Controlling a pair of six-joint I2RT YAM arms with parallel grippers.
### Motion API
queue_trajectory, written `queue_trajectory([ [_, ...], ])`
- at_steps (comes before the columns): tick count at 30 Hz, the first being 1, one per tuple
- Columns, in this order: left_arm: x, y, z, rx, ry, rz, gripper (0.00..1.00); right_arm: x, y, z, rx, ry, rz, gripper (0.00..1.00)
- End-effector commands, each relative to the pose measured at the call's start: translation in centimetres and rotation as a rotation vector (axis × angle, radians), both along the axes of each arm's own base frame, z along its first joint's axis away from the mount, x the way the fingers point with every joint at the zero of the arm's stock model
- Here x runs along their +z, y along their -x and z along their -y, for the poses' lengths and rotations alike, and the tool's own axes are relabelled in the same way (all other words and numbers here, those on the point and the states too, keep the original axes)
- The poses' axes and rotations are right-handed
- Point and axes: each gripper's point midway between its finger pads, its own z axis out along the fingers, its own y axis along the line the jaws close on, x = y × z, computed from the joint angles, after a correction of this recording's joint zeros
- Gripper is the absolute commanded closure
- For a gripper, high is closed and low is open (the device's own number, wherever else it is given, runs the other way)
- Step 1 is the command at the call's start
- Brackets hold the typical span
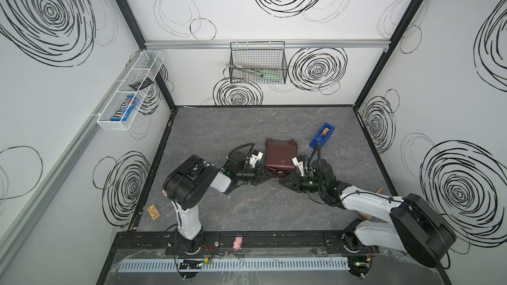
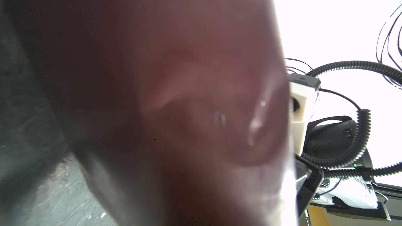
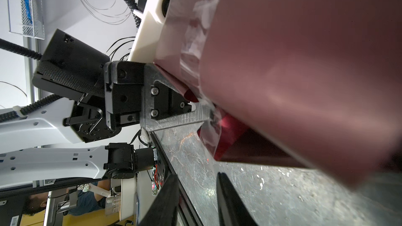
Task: Wrap a gift box in wrapping paper
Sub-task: Wrap the gift box with the wrapping paper.
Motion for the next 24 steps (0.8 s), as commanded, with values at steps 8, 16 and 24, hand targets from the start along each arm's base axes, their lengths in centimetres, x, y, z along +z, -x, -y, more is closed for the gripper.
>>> queue_trajectory([
  [8,1.74,-0.65,0.62,-0.014,0.034,0.077,1.0,0.25,-0.93,-0.92,0.019,-0.035,0.024,0.69],
  [16,1.61,-0.75,0.56,-0.012,0.028,0.077,1.0,0.34,-1.25,-1.26,0.025,-0.052,0.033,0.85],
  [24,1.36,-0.91,0.45,0.003,0.02,0.073,1.0,0.97,-0.35,-1.21,0.039,-0.088,0.031,0.99],
])
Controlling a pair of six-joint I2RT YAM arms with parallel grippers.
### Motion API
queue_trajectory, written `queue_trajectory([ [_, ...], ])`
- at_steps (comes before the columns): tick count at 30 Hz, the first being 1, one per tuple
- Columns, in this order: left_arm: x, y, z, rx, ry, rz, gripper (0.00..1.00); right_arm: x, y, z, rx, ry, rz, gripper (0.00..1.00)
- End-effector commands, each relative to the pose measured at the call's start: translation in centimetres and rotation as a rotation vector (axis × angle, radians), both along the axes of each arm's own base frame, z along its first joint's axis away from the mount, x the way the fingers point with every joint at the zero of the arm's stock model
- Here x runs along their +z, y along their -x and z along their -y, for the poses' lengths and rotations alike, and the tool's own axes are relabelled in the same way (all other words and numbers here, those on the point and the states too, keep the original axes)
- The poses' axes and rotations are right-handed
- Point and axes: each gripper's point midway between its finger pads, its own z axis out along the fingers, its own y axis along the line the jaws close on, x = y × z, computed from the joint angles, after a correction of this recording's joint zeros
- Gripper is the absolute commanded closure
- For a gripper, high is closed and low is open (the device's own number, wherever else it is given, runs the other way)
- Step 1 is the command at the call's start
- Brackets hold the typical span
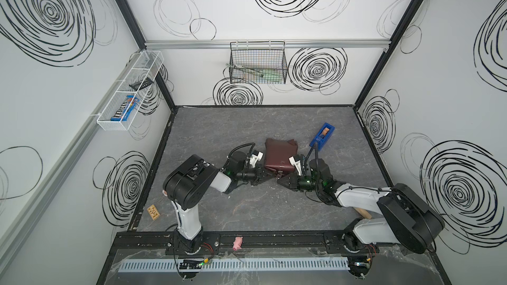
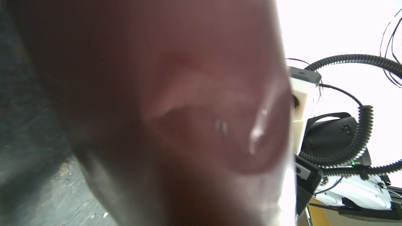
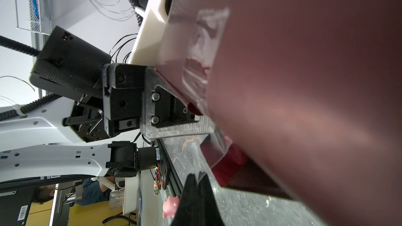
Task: Wrap a gift box in wrapping paper
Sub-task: Wrap the gift box with the wrapping paper.
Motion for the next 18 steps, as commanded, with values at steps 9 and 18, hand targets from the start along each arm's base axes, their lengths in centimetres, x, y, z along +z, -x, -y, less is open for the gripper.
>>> queue_trajectory([
  [9,1.6,-1.2,0.8,0.022,0.04,0.065,1.0,0.9,1.0,0.1,0.027,-0.038,0.017,1.0],
  [18,1.4,-1.9,0.7,0.056,0.031,0.057,1.0,-0.2,1.8,0.3,0.045,-0.013,0.0,1.0],
])
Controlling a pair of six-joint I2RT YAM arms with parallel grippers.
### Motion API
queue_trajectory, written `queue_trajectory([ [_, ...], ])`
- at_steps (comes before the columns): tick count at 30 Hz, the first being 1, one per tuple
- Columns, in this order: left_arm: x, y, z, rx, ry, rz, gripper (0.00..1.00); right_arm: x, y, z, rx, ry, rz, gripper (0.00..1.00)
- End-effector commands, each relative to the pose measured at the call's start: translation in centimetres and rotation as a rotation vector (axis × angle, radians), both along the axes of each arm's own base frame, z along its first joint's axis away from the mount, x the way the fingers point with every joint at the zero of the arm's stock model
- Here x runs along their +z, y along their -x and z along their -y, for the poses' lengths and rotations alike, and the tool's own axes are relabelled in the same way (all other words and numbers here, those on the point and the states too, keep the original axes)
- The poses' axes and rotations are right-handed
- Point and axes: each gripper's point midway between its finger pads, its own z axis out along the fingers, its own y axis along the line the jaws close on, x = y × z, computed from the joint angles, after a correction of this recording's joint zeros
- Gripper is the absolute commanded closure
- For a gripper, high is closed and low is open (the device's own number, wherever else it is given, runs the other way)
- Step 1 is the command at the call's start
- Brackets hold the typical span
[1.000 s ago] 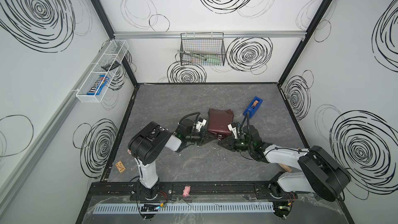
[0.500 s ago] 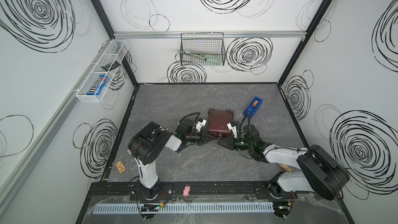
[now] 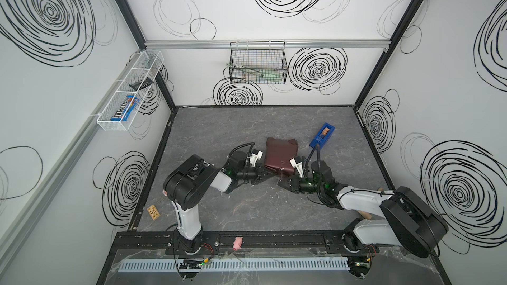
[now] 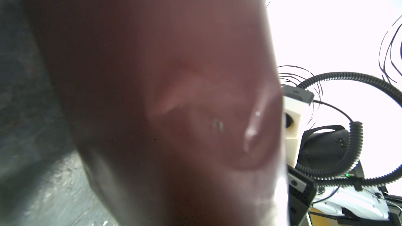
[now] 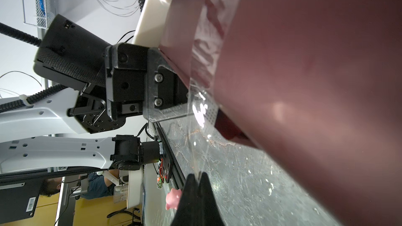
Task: Wrap a gift box in wrapping paper
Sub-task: Wrap the gift box with the wrapping paper.
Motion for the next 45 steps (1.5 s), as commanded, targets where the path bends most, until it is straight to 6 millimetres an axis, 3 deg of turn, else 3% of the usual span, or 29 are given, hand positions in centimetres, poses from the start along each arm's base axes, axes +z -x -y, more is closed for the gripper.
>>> queue_trajectory([
  [1,1.3,-1.2,0.6,0.021,0.035,0.055,1.0,-0.3,0.6,0.0,0.02,0.003,0.005,1.0],
  [7,1.3,-1.4,0.7,0.033,0.034,0.048,1.0,-1.0,0.2,-0.1,0.022,0.027,0.018,1.0],
  [18,-0.6,-1.6,0.4,0.053,-0.045,0.017,1.0,0.1,0.3,-0.6,0.025,0.011,0.034,1.0],
  [26,-1.2,-2.2,0.2,0.075,-0.079,-0.001,1.0,-0.2,0.4,-0.9,0.013,0.058,0.038,1.0],
  [36,0.6,-2.6,0.9,0.06,-0.025,0.029,1.0,-3.0,-0.4,-0.8,-0.031,0.153,0.031,1.0],
  [45,1.0,-2.0,1.1,0.035,0.004,0.034,1.0,-3.2,-2.6,-0.5,-0.152,0.17,0.056,0.97],
])
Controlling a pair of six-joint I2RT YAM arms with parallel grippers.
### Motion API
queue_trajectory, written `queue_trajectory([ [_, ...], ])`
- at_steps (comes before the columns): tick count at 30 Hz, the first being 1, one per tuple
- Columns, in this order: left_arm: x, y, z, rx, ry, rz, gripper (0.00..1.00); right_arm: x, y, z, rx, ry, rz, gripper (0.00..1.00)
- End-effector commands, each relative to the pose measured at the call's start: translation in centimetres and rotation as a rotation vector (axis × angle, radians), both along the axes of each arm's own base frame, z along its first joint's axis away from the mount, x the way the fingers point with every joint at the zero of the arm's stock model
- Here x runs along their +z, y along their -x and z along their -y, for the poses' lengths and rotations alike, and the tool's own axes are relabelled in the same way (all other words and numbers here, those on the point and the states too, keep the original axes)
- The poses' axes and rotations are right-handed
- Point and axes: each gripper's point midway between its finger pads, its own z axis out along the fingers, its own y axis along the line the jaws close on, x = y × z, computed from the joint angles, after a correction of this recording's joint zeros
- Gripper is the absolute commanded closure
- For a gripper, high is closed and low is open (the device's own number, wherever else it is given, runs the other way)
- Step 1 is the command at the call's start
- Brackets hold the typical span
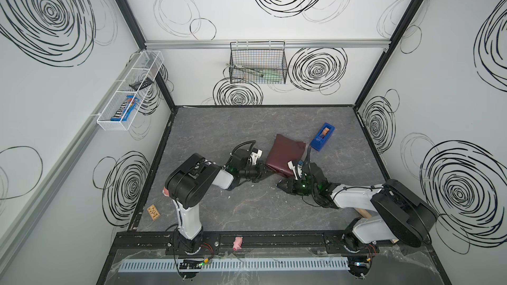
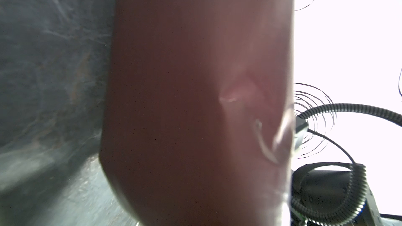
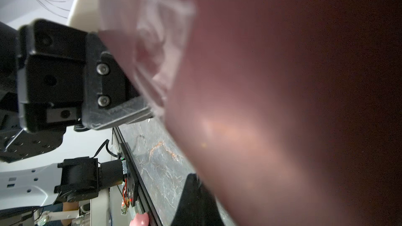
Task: Wrap a gift box in wrapping paper
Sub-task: Wrap the gift box with the wrapping paper.
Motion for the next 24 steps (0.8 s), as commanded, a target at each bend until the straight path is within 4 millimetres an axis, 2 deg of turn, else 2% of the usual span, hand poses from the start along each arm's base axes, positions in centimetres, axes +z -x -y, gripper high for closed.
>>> queue_trajectory([
  [1,2.0,-0.4,0.9,-0.026,0.061,0.069,1.0,0.6,-1.6,-0.3,-0.059,-0.003,0.036,0.97],
  [11,2.0,-0.2,1.0,-0.04,0.07,0.069,1.0,0.2,-3.4,-0.9,-0.169,-0.033,-0.005,0.94],
  [13,2.0,-0.1,1.0,-0.041,0.072,0.07,1.0,0.5,-3.7,-1.0,-0.202,-0.039,0.0,0.88],
  [15,1.9,-0.1,1.0,-0.043,0.073,0.068,1.0,0.7,-4.0,-1.0,-0.237,-0.035,0.002,0.74],
  [16,1.9,-0.1,1.0,-0.043,0.074,0.066,1.0,0.7,-4.1,-0.8,-0.259,-0.02,-0.002,0.71],
  [22,1.8,0.0,1.0,-0.046,0.086,0.063,1.0,-0.1,-4.4,0.7,-0.404,0.003,-0.077,0.7],
  [24,1.8,-0.1,1.0,-0.046,0.086,0.062,1.0,0.1,-4.6,0.3,-0.403,0.014,-0.082,0.7],
])
